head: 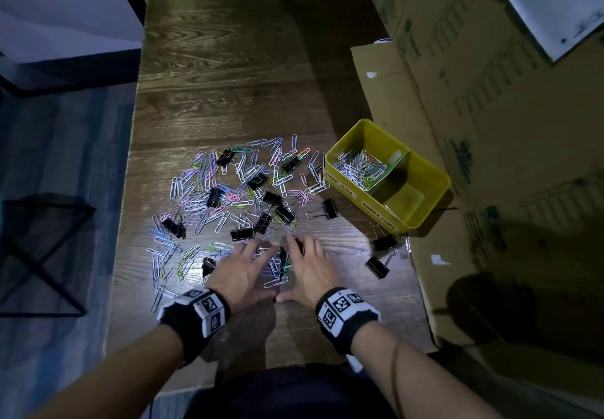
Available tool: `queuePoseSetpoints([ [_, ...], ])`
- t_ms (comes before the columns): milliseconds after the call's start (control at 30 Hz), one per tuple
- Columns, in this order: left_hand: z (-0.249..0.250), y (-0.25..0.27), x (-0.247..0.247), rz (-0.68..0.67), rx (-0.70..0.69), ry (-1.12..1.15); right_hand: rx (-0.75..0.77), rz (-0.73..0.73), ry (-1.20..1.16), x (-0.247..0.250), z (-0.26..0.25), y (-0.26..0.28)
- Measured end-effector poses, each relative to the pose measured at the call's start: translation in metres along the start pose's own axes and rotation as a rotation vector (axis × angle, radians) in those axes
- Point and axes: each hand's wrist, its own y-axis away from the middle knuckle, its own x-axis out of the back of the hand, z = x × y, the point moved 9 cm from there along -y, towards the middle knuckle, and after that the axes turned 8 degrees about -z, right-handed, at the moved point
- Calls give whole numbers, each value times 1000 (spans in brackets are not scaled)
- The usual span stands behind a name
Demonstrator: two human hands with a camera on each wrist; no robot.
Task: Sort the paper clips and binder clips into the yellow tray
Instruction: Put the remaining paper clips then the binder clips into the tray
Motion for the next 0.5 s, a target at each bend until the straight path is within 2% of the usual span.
queuePoseSetpoints([
  [67,0,-6,-11,-65,40,-39,-5,10,34,-5,-4,-5],
  [167,5,-11,-13,-53,54,-30,1,9,71,-12,-10,-9],
  [333,14,-11,-6,31,-62,76,98,-13,32,-11,-21,-6],
  [500,12,-11,-1,82,-201,141,124,-41,-44,-13,-20,-7],
])
